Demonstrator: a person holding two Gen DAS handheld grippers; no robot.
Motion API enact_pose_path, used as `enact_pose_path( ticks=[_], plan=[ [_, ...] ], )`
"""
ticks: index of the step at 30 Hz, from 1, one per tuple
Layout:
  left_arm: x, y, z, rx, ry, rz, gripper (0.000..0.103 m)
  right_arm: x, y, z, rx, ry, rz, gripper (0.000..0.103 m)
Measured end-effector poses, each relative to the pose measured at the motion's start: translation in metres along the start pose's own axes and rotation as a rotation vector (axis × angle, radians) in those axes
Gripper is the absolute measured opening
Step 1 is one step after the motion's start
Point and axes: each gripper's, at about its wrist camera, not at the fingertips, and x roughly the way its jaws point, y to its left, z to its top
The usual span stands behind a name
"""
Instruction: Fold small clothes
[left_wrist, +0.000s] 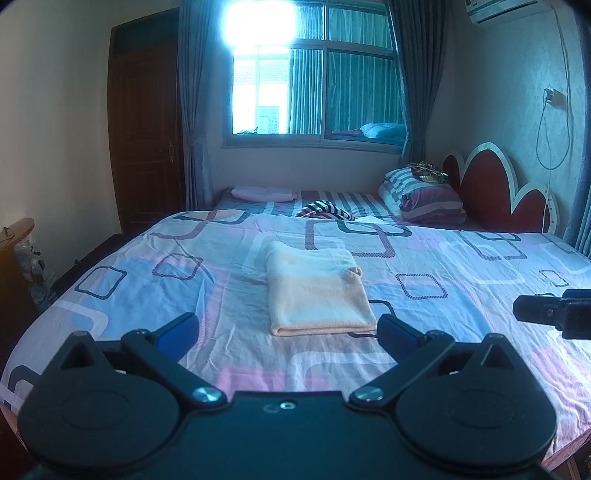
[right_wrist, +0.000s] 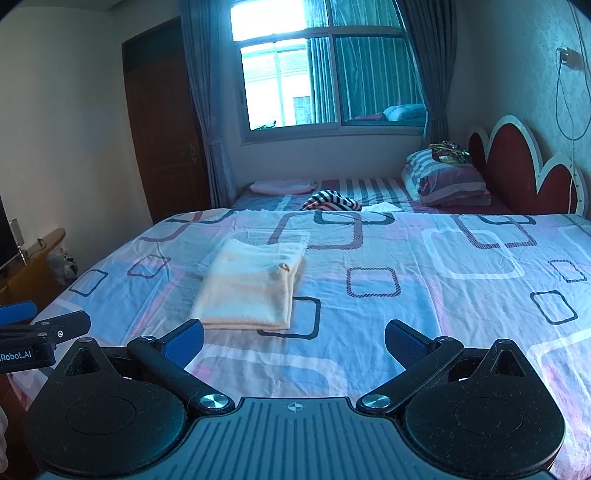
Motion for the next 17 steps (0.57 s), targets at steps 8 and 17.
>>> enact_pose_path(
  ticks=[8, 17],
  plan=[
    [0.002, 0.006, 0.001, 0.002, 0.013, 0.006, 0.102, 0.002, 0.004, 0.001, -0.012, 0.002, 0.000, 0.103],
    [0.004, 0.012, 0.000, 0.029, 0.011, 0.003, 0.102, 0.006, 0.009, 0.001, -0.026, 0.008, 0.007, 0.103]
  ],
)
